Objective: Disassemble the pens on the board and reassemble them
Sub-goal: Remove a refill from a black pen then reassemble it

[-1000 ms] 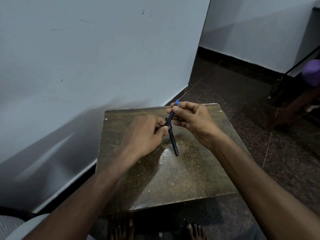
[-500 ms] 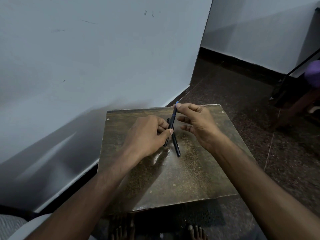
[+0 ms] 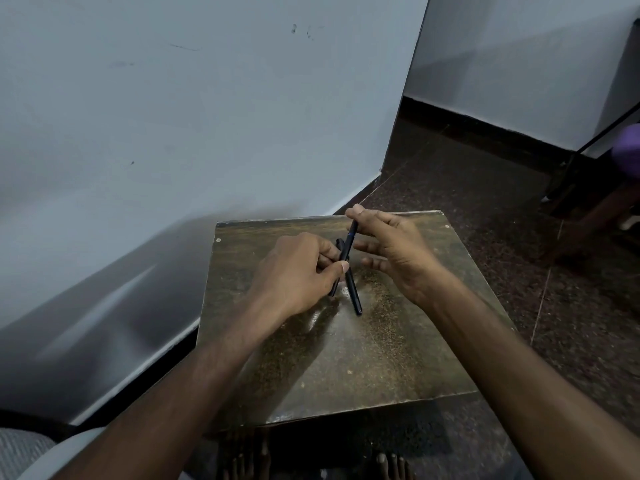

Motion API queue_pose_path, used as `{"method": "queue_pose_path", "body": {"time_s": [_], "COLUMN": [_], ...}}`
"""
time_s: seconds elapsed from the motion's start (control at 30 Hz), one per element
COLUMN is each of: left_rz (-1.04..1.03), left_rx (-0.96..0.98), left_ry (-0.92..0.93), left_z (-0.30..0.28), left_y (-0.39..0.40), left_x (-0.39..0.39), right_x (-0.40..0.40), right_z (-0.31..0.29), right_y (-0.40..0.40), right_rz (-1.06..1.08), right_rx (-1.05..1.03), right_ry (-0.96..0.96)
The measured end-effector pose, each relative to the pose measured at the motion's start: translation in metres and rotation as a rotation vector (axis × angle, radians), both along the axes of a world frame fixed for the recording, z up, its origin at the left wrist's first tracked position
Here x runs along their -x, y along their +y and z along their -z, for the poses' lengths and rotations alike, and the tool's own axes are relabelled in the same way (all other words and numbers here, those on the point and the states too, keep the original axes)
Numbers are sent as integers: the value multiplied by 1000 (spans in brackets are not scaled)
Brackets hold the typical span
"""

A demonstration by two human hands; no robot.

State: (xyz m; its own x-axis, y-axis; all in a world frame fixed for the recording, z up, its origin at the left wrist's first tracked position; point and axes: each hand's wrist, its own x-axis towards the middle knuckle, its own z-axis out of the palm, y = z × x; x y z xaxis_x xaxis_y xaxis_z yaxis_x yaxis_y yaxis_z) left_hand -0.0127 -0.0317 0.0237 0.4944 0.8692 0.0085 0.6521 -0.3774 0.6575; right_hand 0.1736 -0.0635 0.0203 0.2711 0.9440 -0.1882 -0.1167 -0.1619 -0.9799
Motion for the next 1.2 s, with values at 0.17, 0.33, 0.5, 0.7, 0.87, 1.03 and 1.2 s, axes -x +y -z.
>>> {"method": "queue_pose_path", "body": {"time_s": [0.17, 0.33, 0.5, 0.7, 0.87, 1.03, 1.2], "left_rz": [12, 5, 14, 21, 41, 25, -7], "left_rx": [-2, 8, 7, 15, 59, 27, 65], "left_ry": [13, 9, 20, 19, 36, 51, 34], "left_z": [0, 0, 1, 1, 2, 2, 2], "left_y": [-1, -1, 0, 1, 2, -1, 5], "left_x": [0, 0, 1, 0, 0, -3, 4], "right_x": [2, 2, 1, -2, -4, -3, 13], "right_z": [1, -4, -3, -5, 0, 1, 2], "right_y": [-1, -2, -1, -1, 2, 8, 12], "right_rz": [96, 15, 73, -67, 26, 58, 83], "right_rx": [14, 40, 39, 14, -7, -64, -118], "right_ry": [-34, 8, -27, 12, 74, 42, -68]}}
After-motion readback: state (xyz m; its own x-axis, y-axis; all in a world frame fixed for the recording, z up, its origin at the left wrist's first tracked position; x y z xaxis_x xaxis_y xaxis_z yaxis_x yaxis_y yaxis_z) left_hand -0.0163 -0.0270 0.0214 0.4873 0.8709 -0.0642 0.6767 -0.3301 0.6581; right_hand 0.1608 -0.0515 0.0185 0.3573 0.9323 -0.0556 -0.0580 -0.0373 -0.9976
